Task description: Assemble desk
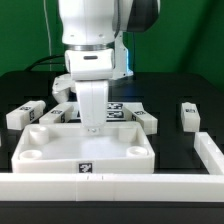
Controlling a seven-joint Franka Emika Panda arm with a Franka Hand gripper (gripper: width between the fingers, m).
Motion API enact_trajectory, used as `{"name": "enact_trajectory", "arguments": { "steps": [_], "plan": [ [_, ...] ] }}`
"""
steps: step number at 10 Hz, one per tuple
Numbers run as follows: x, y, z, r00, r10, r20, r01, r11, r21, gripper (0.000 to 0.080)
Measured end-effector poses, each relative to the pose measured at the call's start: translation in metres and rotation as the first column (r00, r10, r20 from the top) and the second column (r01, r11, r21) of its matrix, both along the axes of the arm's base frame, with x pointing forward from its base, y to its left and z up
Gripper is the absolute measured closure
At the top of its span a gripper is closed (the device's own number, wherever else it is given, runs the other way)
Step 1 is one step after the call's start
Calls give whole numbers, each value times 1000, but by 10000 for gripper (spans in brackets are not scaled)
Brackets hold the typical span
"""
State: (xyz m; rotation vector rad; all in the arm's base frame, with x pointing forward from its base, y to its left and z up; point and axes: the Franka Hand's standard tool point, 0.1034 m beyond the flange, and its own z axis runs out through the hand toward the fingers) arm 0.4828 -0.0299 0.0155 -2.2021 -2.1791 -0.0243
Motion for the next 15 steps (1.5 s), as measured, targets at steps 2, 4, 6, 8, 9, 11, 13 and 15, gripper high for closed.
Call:
{"name": "enact_trajectory", "arguments": {
  "steps": [2,4,6,8,9,11,13,15],
  "plan": [
    [11,23,-3,1000,-14,5,14,1000,11,742],
    [28,41,-4,997,-77,15,76,997,17,742],
    [29,59,-4,995,-95,-19,96,995,12,742],
    [29,75,-3,993,-107,-44,107,994,6,742],
    [29,81,-3,993,-103,-50,103,995,4,742],
    [30,80,-4,996,-83,-32,83,997,0,741],
    [30,80,-4,996,-84,-33,84,996,0,716],
    [29,76,-4,996,-83,-34,83,997,-1,438]
  ]
}}
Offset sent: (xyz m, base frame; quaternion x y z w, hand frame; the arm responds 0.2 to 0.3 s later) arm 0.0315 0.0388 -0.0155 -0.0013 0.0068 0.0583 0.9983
